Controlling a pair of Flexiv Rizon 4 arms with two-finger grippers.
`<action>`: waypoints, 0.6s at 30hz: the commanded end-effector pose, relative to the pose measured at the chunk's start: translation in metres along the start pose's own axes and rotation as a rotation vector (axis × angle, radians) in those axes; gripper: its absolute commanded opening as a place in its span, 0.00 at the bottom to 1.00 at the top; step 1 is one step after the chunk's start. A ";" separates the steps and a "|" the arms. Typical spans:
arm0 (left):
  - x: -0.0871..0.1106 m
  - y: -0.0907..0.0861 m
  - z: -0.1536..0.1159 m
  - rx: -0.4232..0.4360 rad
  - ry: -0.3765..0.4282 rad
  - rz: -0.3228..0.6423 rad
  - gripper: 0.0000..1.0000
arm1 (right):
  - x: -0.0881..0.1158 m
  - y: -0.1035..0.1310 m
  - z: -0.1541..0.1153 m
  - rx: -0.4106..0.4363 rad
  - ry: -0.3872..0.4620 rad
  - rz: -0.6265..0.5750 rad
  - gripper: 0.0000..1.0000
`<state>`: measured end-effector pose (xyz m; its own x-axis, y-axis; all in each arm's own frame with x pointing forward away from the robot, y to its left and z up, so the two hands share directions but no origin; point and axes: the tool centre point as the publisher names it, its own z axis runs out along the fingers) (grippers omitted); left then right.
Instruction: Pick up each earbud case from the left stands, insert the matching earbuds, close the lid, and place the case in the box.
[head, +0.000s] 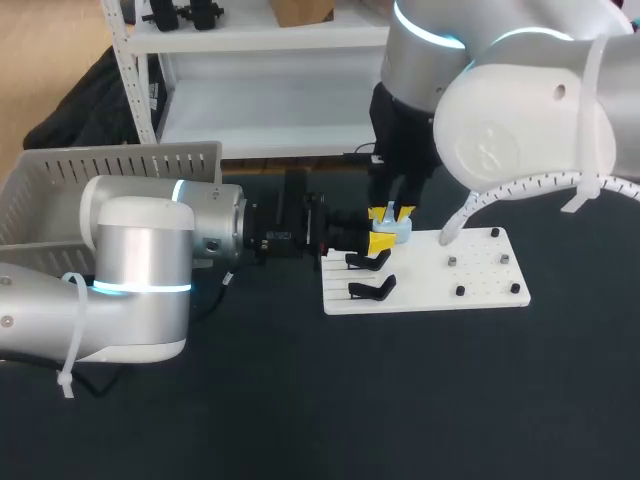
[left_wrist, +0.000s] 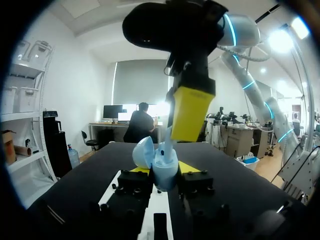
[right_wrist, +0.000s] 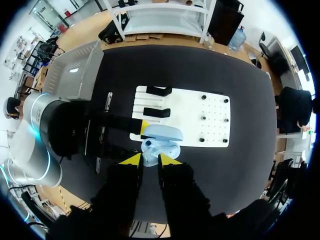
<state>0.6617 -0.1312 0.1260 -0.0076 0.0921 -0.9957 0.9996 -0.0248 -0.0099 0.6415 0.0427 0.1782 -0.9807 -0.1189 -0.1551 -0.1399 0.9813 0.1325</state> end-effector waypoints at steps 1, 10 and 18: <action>0.000 -0.002 0.000 -0.006 0.000 0.001 0.00 | -0.002 0.000 0.002 -0.002 0.002 0.001 0.00; 0.000 -0.002 0.000 -0.006 0.000 0.001 0.00 | -0.002 -0.001 0.003 -0.003 0.003 0.005 0.00; 0.000 -0.002 0.000 -0.006 0.000 0.001 0.00 | -0.004 -0.002 0.004 -0.002 0.001 0.004 0.00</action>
<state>0.6617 -0.1312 0.1260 -0.0076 0.0922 -0.9957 0.9996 -0.0248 -0.0099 0.6439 0.0413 0.1755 -0.9814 -0.1143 -0.1545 -0.1358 0.9814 0.1361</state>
